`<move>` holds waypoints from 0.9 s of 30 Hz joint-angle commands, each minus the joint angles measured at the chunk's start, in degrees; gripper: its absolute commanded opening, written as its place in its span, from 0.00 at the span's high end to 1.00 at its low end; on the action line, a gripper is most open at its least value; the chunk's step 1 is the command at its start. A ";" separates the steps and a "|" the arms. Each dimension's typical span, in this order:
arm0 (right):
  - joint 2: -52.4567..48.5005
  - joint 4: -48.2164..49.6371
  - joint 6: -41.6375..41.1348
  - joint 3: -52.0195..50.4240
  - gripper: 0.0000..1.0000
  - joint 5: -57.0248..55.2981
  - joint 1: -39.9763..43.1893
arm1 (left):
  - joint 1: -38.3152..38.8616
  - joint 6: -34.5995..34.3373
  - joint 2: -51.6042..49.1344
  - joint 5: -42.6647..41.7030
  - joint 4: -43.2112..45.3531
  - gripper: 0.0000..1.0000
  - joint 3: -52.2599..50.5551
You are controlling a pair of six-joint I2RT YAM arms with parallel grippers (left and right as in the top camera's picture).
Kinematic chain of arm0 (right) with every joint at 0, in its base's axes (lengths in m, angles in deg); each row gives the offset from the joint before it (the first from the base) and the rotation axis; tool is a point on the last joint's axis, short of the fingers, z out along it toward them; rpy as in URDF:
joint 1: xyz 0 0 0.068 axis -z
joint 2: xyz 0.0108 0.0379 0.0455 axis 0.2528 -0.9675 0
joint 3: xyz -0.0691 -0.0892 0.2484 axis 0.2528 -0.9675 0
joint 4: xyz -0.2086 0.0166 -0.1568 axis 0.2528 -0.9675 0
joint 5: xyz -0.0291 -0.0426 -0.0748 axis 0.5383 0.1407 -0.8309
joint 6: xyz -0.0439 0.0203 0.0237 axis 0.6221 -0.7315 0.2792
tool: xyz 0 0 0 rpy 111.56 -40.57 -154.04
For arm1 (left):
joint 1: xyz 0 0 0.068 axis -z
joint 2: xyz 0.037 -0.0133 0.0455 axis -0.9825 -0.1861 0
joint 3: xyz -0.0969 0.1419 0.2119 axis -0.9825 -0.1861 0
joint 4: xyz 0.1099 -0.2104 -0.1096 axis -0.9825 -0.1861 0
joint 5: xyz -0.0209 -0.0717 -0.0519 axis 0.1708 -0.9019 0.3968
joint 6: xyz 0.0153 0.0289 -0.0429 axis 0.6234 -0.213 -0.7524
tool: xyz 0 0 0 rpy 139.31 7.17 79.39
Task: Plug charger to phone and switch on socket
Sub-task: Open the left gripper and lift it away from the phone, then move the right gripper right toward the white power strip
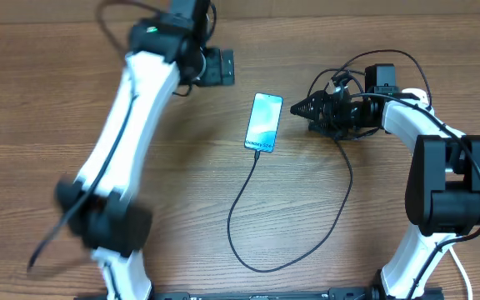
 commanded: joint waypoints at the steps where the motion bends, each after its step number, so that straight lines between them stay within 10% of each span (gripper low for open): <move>1: 0.26 0.13 0.46 0.52 0.00 -0.02 0.17 | 0.74 1.70 8.79 5.33 -0.52 0.00 0.70; 13: 0.44 -0.46 0.26 0.66 0.00 -1.29 0.17 | 0.74 1.68 12.44 5.31 -2.03 0.00 0.70; 27: 6.12 -27.65 -0.15 20.96 0.00 -25.70 0.17 | 0.63 1.68 12.44 5.29 -2.03 0.00 0.70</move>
